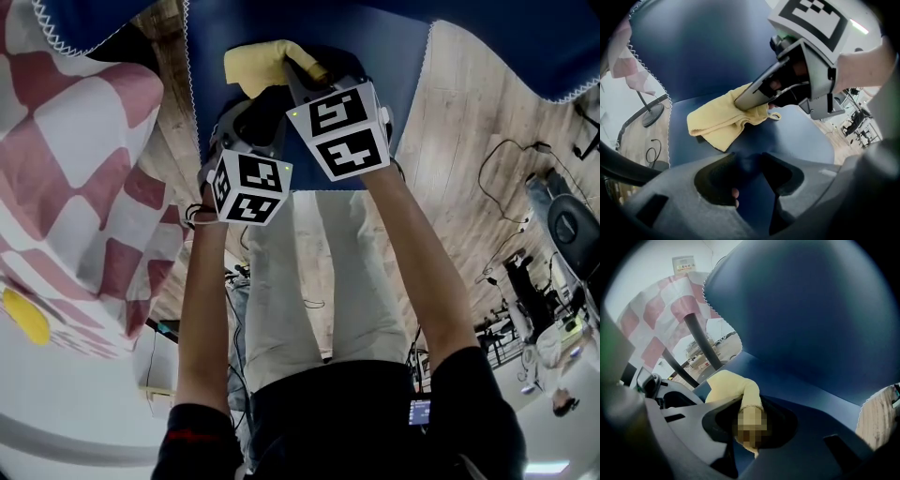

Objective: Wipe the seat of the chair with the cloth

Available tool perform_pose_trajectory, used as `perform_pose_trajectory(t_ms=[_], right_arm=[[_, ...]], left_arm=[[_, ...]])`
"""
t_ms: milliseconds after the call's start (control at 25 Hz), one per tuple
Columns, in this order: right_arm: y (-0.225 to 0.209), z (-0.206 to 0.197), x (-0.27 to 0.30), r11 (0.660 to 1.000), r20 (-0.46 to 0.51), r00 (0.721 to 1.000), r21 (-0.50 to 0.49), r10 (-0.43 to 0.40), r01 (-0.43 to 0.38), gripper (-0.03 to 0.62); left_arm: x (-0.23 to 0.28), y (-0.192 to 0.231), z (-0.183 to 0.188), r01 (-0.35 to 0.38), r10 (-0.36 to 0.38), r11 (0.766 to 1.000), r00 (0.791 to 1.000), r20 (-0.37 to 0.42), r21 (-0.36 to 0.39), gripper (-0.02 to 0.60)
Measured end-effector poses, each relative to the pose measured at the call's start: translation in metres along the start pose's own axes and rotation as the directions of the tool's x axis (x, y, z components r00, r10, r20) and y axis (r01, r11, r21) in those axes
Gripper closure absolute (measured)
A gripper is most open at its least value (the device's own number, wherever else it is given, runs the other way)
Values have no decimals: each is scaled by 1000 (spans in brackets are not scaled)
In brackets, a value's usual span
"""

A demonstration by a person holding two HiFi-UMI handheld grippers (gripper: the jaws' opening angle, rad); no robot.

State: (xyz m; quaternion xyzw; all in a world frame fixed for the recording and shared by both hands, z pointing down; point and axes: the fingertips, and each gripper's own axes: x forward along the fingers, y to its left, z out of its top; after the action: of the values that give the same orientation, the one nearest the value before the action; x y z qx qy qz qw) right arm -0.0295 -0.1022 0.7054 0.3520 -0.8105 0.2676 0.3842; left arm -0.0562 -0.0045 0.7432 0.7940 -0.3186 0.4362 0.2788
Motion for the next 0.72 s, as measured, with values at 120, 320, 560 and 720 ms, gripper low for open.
perform_pose_trajectory(t_ms=[120, 320, 560, 720], right_arm=[[-5, -4, -3, 1000, -2, 1000, 11, -9, 9, 519], [-15, -13, -9, 1000, -11, 1000, 25, -18, 19, 519], [-27, -24, -19, 999, -17, 999, 32, -34, 34, 519], [-40, -34, -28, 997, -19, 998, 50, -53, 54, 517]], left_arm=[[0, 1, 0, 0, 0, 1000, 1000, -1, 0, 410], [0, 0, 0, 3, -3, 1000, 1000, -2, -2, 410], [0, 0, -1, -1, 1, 1000, 1000, -5, -2, 410], [0, 1, -1, -5, 5, 1000, 1000, -7, -2, 410]])
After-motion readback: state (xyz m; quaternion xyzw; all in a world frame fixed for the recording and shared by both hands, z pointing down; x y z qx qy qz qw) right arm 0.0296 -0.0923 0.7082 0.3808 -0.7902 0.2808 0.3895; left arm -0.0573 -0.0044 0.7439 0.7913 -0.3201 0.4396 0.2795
